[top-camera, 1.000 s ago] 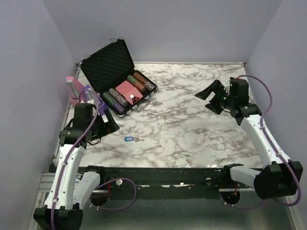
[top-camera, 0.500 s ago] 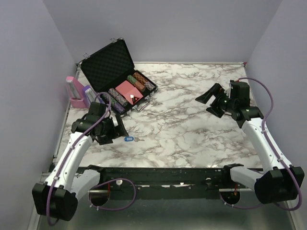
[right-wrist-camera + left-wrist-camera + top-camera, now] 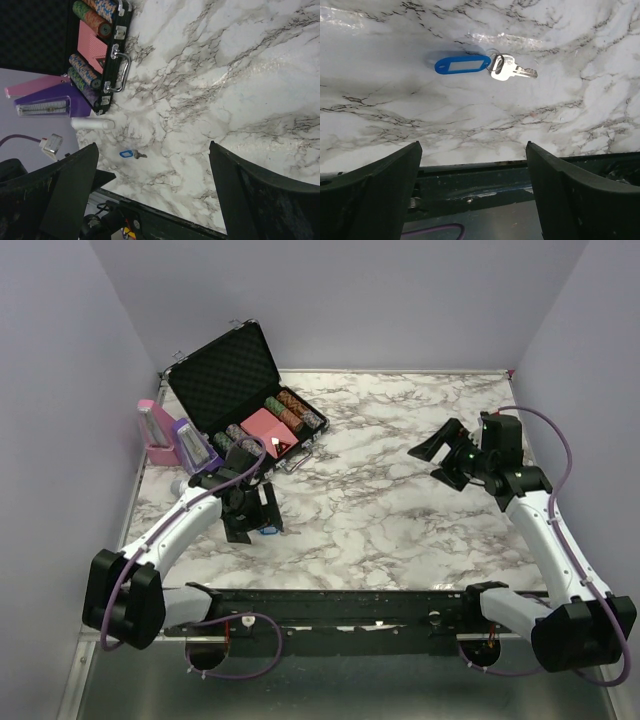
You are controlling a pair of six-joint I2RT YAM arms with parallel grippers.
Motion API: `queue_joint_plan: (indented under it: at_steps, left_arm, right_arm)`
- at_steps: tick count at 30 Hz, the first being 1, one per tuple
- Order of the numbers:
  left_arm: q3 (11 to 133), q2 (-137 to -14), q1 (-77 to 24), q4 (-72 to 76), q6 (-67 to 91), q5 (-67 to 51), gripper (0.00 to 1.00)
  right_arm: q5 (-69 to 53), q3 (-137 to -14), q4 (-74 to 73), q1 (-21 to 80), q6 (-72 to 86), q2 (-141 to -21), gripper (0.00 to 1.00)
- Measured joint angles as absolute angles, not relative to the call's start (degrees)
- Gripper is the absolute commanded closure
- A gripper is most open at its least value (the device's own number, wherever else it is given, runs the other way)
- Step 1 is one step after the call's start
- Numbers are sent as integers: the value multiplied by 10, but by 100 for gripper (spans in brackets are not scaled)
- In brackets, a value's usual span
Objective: Remove the keys from the keyring
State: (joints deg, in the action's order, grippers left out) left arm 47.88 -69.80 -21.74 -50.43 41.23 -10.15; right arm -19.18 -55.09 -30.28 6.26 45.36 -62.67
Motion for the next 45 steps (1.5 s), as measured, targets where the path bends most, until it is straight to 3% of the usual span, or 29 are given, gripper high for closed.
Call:
queue_joint_plan:
  at_steps: [20, 35, 45]
  left_arm:
    - [505, -809, -173, -473, 481, -29, 29]
    - [542, -872, -181, -506, 628, 4, 13]
    - [575, -925, -186, -545, 693, 23, 19]
  right_arm:
    - [-192, -557, -362, 63, 432, -611, 2]
    - [-192, -561, -367, 63, 419, -604, 2]
    - [-191, -561, -367, 65, 416, -585, 2]
